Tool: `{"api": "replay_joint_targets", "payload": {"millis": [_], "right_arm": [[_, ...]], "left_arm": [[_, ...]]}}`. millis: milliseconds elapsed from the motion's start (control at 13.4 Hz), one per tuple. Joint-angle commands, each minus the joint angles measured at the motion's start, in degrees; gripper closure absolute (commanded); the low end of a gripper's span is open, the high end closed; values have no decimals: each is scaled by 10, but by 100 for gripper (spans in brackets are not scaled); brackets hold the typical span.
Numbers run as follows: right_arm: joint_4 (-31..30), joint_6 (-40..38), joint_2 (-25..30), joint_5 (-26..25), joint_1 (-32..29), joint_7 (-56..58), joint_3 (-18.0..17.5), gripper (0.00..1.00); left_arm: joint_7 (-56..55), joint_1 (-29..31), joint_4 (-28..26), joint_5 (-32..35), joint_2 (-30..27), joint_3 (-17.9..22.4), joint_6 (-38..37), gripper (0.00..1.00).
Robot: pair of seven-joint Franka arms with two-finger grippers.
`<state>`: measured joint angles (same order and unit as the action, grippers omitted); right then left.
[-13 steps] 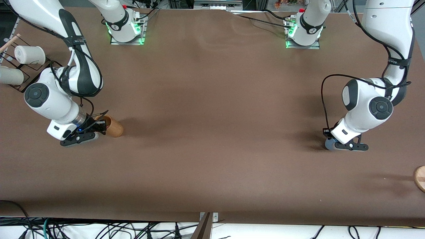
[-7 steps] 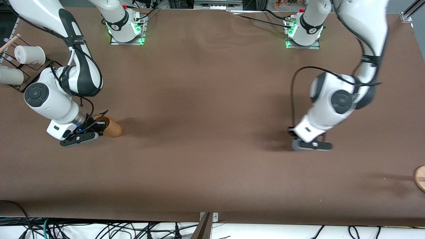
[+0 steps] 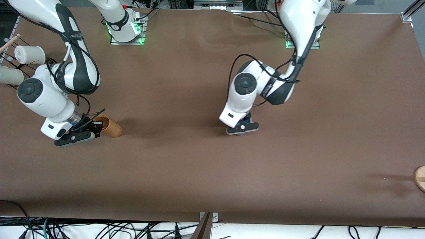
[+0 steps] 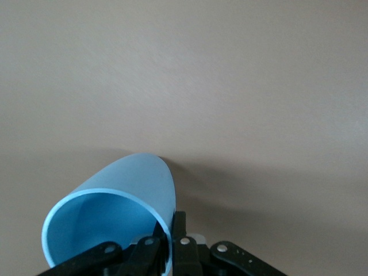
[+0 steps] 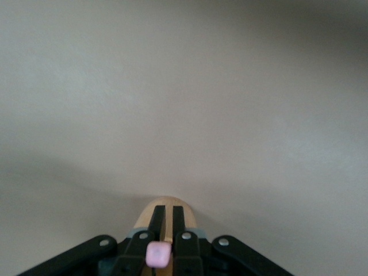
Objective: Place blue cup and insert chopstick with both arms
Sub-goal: 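Carry the cup mid-table with the left gripper while the right gripper lifts the chopstick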
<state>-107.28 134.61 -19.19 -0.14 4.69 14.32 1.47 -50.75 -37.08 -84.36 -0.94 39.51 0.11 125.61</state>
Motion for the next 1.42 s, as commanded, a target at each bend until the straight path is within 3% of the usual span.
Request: {"api": "replay_joint_targets", "payload": {"millis": [0,374,523,598,971,1046,1121,1345], "right_arm": [[34,-71,41,4,-1,11,-11,100],[97,-180,77,4,-1,7,-45,100],[114,-201,83,1,-2,4,-66,100],[123,-208,83,0,-2,3,-74,100],[130,-208,77,-8,19,-130,-126,100],[130,-206,76,-15,41,-167,-127,100],[130,-205,72,-21,62,-202,-127,100],[130,-188,60,-23,104,-306,-128,100]], "left_arm": [[-45,-10,55,-7,40,11,-25,100],[-45,-6,57,-9,53,23,-19,100],[-44,-4,61,-9,53,24,-19,85],[-44,-4,63,-9,53,24,-19,84],[-43,-4,67,-20,52,27,-19,33],[-44,-4,67,-21,50,27,-19,11],[-43,-3,67,-25,46,27,-22,0],[-8,1,69,-60,5,36,-79,0]]}}
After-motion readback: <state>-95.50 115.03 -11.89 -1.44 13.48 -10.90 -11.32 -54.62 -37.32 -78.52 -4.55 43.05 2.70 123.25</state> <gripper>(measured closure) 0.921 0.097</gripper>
